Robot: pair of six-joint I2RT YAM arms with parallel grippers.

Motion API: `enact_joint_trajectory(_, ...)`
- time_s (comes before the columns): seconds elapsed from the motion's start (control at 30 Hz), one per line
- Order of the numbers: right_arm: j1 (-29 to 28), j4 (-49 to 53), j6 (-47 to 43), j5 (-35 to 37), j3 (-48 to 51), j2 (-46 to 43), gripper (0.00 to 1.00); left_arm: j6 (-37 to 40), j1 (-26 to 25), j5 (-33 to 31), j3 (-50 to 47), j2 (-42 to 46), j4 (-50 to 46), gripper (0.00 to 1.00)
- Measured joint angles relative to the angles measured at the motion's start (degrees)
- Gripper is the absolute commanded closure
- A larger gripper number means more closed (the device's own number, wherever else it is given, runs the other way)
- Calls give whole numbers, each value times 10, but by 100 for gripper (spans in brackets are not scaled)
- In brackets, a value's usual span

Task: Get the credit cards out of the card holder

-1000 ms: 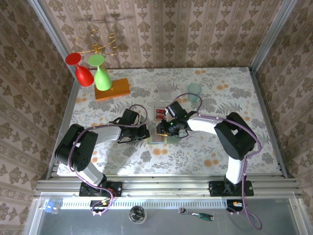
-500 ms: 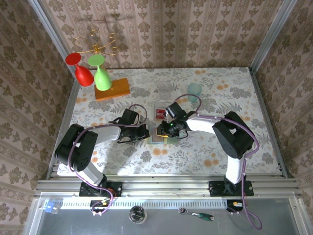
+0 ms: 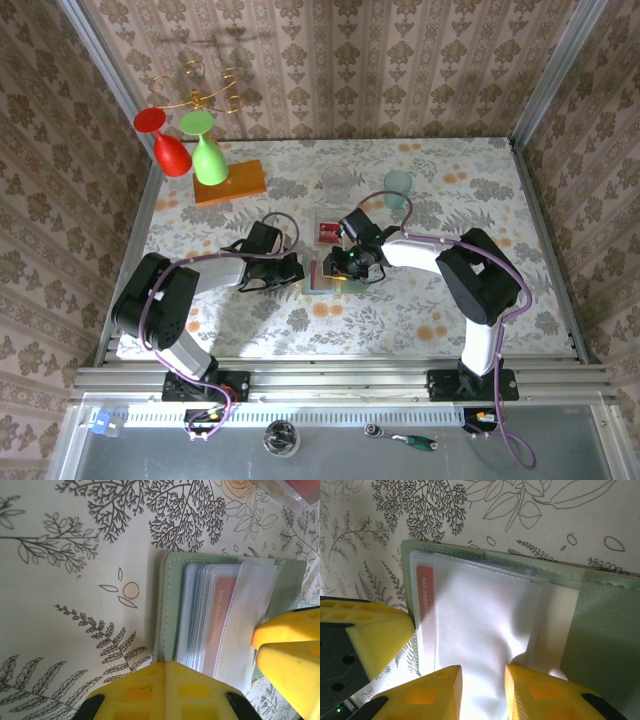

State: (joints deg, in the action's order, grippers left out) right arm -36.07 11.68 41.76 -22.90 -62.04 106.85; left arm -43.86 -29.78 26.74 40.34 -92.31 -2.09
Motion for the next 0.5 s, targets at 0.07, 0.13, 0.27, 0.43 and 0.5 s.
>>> enact_joint_trajectory(0.07,0,2,0,0,0,0,69,1,2,0,0,0,0,100)
enact_joint_trajectory(0.13,0,2,0,1,0,0,69,1,3,0,0,2,0,100)
enact_joint_trajectory(0.27,0,3,0,2,0,0,70,1,3,0,0,13,-4,97)
enact_joint_trajectory(0.43,0,3,0,2,5,-4,71,1,2,3,5,28,-7,93)
enact_joint_trajectory(0.5,0,2,0,2,7,-5,71,1,2,6,8,30,-6,91)
